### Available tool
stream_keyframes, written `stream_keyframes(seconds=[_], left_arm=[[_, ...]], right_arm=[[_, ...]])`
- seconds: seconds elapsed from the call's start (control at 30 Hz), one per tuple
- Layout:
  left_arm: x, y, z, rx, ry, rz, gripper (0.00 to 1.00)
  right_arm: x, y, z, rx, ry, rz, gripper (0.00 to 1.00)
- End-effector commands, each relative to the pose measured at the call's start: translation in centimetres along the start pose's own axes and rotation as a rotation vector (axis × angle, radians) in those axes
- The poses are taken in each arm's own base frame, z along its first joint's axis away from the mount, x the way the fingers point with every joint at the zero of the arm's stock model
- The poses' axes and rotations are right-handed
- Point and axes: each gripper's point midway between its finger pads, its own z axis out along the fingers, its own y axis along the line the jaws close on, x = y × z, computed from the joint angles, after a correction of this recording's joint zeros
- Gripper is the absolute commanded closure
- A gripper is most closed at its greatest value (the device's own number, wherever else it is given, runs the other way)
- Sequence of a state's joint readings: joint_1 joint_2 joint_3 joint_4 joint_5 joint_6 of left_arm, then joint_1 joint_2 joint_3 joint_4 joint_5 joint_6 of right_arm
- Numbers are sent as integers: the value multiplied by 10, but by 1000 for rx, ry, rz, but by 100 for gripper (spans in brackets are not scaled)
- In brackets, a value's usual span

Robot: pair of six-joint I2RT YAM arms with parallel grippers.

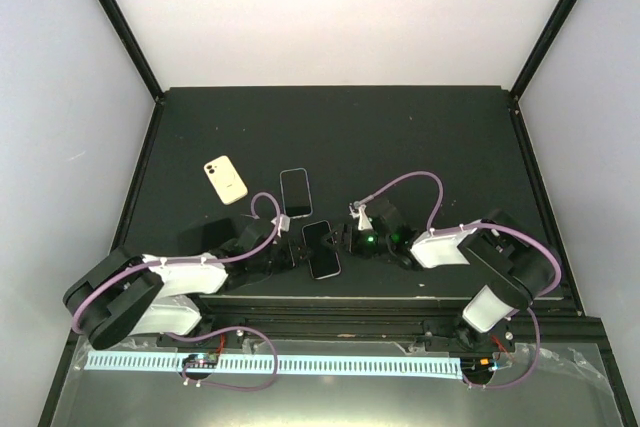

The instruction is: Put the phone into the phone case

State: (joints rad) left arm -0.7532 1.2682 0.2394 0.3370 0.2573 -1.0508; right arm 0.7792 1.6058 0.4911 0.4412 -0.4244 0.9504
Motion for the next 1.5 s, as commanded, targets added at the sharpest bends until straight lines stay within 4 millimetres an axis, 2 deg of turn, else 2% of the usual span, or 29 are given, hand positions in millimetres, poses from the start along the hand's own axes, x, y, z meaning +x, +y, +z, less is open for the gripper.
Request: stream_keyframes(seconds=[0.0, 0.17, 0.37, 0.6, 0.77, 1.0, 1.1, 1.17, 1.27, 1.47], left_arm=[[-2, -1, 1, -4, -10, 18, 69], [3, 8, 8, -28, 14, 3, 69], [3, 9, 7, -5, -4, -13, 70], [1, 13, -2, -9, -41, -13, 70], [-4, 18, -12, 5, -102, -15, 66], [-7, 10, -16, 33, -116, -7, 63], [-5, 13, -16, 23, -112, -11, 63], [-5, 15, -16, 6, -110, -9, 63], [-4, 19, -15, -27, -97, -1, 63], [-4, 17, -13, -21, -92, 2, 66]], right_arm=[[3, -13, 3, 61, 7, -34, 27], [8, -9, 6, 24, 27, -18, 26], [11, 20, 9, -134, 74, 33, 26], [8, 47, -1, -276, 59, 63, 30], [7, 56, -7, -333, 48, 86, 31], [5, 63, -9, -379, 42, 106, 32], [4, 55, -8, -343, 22, 100, 33], [6, 35, -3, -238, 12, 102, 33], [7, 17, -2, -145, -1, 76, 32], [12, 1, 3, -56, 6, 62, 26]])
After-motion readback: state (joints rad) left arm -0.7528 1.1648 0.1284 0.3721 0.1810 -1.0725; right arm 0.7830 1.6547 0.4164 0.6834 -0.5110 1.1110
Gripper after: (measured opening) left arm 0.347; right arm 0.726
